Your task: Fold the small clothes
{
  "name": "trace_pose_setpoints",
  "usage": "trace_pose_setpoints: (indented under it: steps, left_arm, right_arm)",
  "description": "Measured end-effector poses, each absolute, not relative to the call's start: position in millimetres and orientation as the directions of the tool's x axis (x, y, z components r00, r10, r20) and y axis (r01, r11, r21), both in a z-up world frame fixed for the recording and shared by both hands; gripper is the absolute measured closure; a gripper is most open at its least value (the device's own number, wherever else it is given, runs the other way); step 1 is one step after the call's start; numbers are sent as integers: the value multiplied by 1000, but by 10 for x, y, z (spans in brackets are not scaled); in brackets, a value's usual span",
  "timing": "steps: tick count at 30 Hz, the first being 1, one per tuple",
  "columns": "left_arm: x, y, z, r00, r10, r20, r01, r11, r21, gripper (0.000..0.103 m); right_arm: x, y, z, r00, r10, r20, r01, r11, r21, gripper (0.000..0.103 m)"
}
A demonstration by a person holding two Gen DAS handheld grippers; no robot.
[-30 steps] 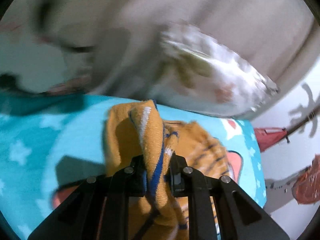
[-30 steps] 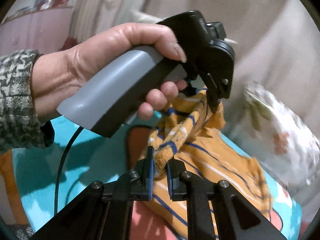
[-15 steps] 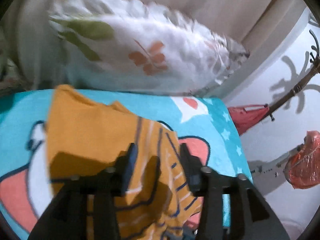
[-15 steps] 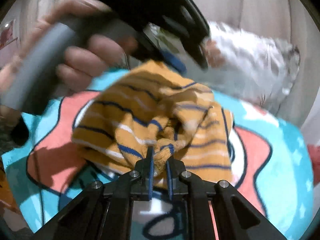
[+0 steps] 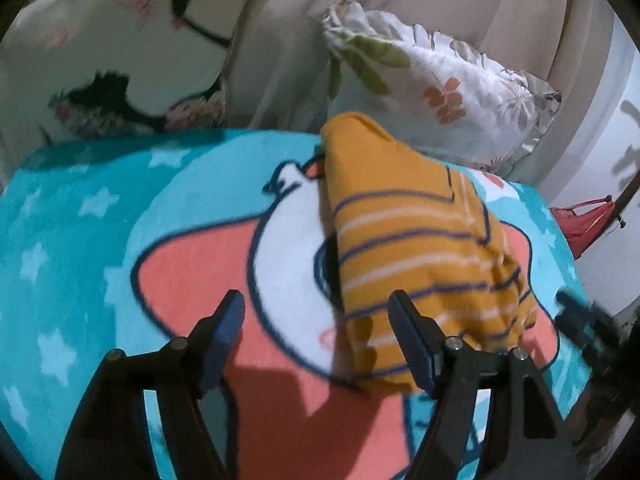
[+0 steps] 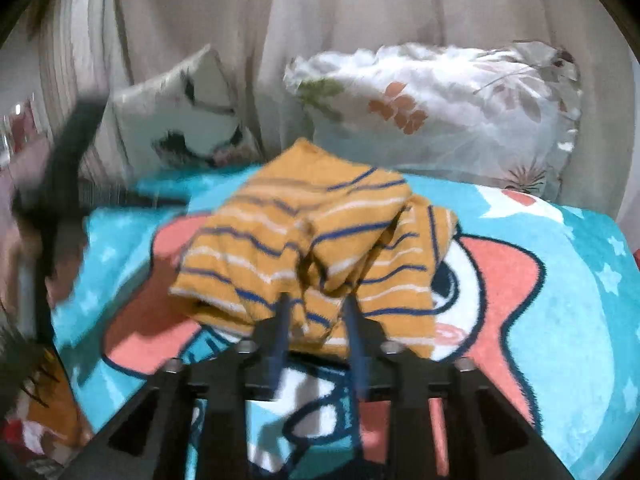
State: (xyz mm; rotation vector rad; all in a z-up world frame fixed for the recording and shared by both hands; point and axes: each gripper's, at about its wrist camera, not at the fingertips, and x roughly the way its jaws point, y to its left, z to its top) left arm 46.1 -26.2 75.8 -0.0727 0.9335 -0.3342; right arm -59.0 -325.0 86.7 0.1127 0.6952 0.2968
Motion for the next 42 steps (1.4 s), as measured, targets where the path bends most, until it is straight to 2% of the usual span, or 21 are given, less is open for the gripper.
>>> trace_pose_setpoints:
  steps: [1,4,10,11,12,13,16,20,24,27,31,33,37,39,42]
  left_arm:
    - [434,-273,723,547,-322,-773,252,944,-215,30]
    - [369,-351,652,540,-336,-772,274,937,-217,30]
    - [222,-578,687,559,-335,-758,316,932,-179,30]
    - [209,-600,711,563,-340,-754,320,930,-180,30]
    - [198,-621,748,569,-343,-748,324,929,-179,30]
    - [195,-632,775,575,-343,-743,326,929,-177,30]
    - [235,-667,838,589,-347,-730,327,928,-177,26]
    - [371,-769,784,574,-360,-736,323,925,-202,25]
    - [511,-950,531,523,-346,-779,312,928,-202,25]
    - [545,-1037,323,471,-323,-821,296,934,-198,25]
    - [494,-1088,299,496,-300,-815,315,937,-153,25]
    - [470,-1102,311,516,-295,-805,330,935,-131,24]
    - [491,-1003,234,543,-323,-776,312,935,-171,5]
    - [493,-935,181,555,-354,-752,302,929,-214,2]
    - [497,-942,185,557,-358,-750,310,927,-212,0]
  right_arm:
    - [-575,-3308,896,740,308,-599,-213,951,226,40]
    - [-407,-3348,879,728,317,-608,-184,945,272,39]
    - [199,-3377,516,625,434,-649,-113,873,475,40]
    - [276,-3388,448,604,462,-650,-100,853,513,45]
    - [344,-3402,374,575,513,-637,-102,818,566,72]
    - [395,-3424,325,545,557,-627,-104,787,609,84]
    - [332,-3636,441,579,593,-560,-121,741,660,90]
    - [186,-3891,587,628,516,-582,-93,793,603,91]
    - [175,-3910,379,584,456,-672,-37,842,539,91]
    - [184,-3822,285,571,428,-700,-40,867,497,91]
    - [223,-3720,350,568,365,-737,-63,913,403,89]
    - [213,-3684,430,571,334,-750,-78,932,355,85]
    - [118,-3802,705,621,345,-704,-93,924,371,75]
    - [143,-3827,892,664,327,-672,-93,928,360,73]
    - [353,-3734,1072,685,303,-662,-104,941,322,73]
